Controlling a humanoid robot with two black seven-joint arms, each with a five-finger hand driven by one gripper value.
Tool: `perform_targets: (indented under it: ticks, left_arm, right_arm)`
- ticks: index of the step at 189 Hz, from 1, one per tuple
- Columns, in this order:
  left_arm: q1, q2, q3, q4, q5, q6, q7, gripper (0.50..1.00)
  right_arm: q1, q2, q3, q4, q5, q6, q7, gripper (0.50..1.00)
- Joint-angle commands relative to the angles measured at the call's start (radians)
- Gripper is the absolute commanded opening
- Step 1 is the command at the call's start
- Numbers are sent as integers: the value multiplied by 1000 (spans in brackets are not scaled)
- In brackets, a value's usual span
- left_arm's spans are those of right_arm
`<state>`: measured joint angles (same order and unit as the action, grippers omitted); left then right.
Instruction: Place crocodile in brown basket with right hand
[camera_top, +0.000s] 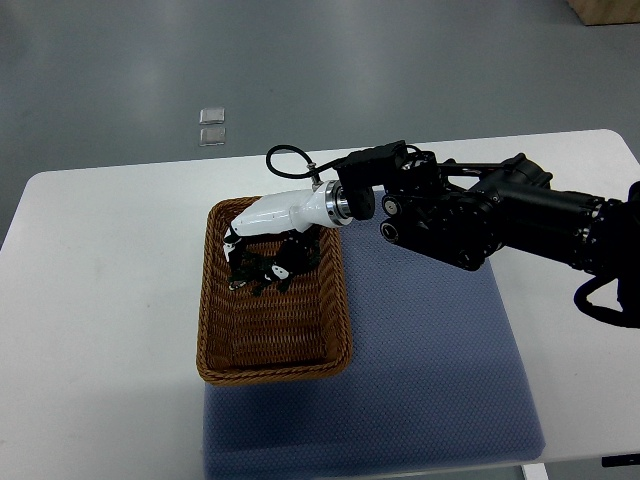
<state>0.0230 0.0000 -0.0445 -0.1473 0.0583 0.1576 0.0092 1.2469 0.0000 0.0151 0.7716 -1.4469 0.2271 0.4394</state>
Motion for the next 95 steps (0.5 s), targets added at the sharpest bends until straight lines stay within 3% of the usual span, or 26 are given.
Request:
perform_targets:
  ticks: [1,18,53,95]
  left_arm:
    - [0,0,0,0,0,-1,0,1000]
    - [0,0,0,0,0,0,0,1000]
    - [0,0,0,0,0,-1,0,1000]
    - [0,0,0,0,0,0,0,1000]
  right_arm:
    - [-1,0,2,0,7,0,-1,903]
    - [-6,0,11,0,7,-2,-4,928]
    - [-26,0,78,-1,45,-46,2,928]
    - [-72,-74,189,0,330,-2,-14,928]
